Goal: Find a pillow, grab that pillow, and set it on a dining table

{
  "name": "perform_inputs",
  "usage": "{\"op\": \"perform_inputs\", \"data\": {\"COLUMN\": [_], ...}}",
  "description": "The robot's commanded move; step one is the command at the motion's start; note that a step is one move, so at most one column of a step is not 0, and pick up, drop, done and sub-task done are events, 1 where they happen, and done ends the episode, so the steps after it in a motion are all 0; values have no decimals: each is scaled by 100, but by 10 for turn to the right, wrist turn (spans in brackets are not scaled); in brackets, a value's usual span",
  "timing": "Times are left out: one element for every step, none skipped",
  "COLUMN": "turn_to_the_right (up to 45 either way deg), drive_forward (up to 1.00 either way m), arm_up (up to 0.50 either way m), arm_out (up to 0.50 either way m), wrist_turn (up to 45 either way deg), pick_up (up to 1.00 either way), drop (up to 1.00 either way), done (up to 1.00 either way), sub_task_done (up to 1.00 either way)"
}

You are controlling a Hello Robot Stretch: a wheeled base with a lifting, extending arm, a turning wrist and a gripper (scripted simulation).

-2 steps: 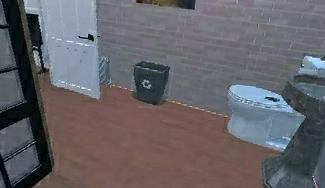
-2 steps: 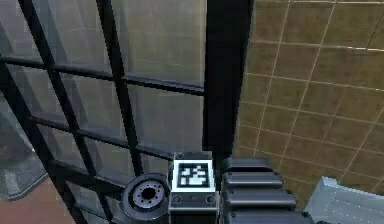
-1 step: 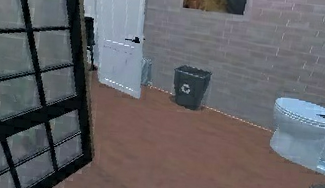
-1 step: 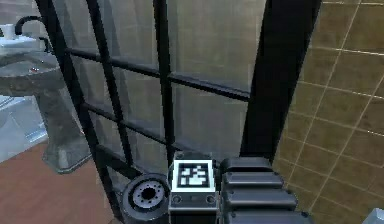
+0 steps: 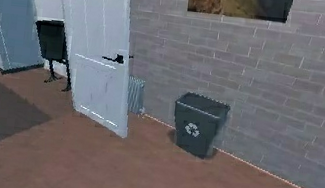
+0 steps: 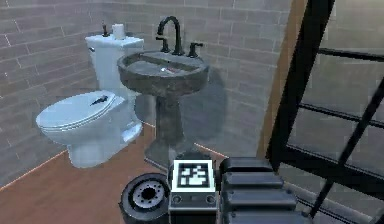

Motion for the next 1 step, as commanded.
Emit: {"op": "perform_inputs", "data": {"turn_to_the_right": [-90], "drive_forward": [0], "arm_up": [0], "arm_out": [0], "wrist_turn": [0], "pick_up": [0], "drop": [0], "done": [0], "sub_task_done": [0]}}
